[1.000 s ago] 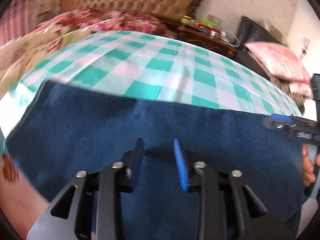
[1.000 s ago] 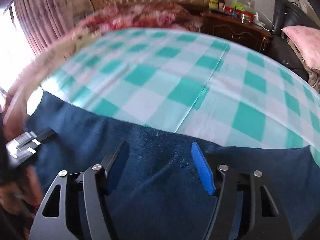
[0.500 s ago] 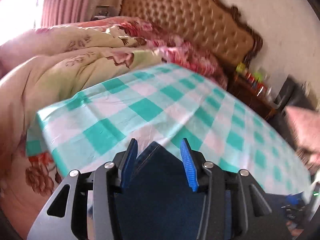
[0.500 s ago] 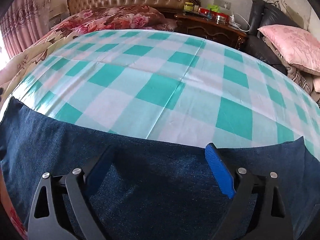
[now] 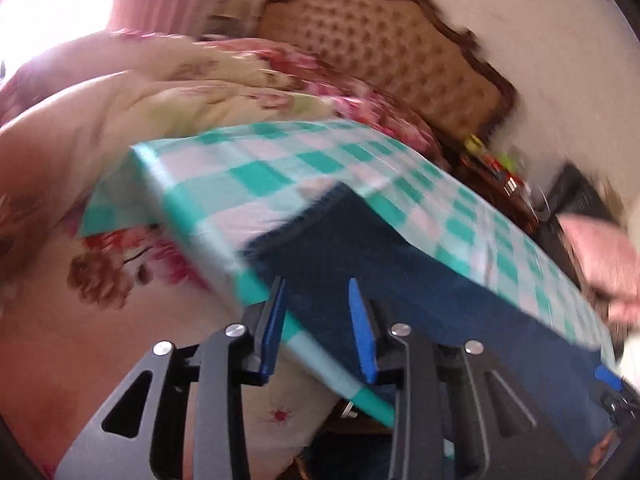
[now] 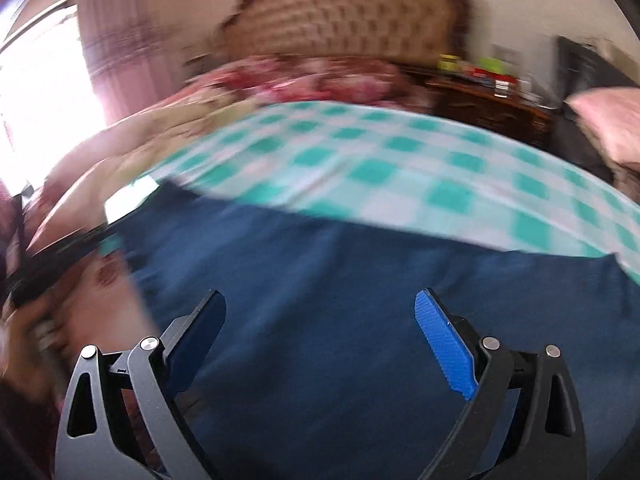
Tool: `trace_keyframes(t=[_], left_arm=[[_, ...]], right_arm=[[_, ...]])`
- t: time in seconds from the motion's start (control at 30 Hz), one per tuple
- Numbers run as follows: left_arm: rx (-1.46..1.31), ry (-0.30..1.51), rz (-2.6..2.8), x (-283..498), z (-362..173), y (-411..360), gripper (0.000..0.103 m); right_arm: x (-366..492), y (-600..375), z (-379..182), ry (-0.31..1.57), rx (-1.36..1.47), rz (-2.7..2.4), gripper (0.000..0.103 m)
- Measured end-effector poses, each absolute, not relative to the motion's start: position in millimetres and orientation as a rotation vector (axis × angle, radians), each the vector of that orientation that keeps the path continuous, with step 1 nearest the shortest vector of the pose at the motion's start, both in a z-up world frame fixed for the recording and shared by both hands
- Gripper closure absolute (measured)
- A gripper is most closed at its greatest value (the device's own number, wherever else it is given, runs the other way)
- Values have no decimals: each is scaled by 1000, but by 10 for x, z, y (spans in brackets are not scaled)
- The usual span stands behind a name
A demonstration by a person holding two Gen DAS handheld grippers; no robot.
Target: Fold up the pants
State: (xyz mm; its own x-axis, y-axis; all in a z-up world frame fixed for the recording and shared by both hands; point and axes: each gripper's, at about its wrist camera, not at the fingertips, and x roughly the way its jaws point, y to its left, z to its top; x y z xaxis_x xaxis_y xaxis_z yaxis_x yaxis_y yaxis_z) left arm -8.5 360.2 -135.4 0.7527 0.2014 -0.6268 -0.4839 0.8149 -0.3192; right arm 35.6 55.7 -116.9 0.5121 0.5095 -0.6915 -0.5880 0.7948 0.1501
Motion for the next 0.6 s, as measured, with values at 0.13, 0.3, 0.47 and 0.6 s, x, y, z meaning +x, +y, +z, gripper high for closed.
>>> trace_keyframes(t=[0.13,0.3,0.47,0.6], left_arm=[[-370,726,461,161,-1532,3744,94],[-367,668,464,127,-1253,4067,68],[-220,793,319,694,-1226,4078,50],[-267,892,203,1183,-1366,4264,66]], right_arm=[[146,796,-1292,862,-121,771,11],[240,798,-1373,832,-184,668,12],[752,838,-1354,831,-184,614,30],[1157,1078,-1363,838,-305,643,28]])
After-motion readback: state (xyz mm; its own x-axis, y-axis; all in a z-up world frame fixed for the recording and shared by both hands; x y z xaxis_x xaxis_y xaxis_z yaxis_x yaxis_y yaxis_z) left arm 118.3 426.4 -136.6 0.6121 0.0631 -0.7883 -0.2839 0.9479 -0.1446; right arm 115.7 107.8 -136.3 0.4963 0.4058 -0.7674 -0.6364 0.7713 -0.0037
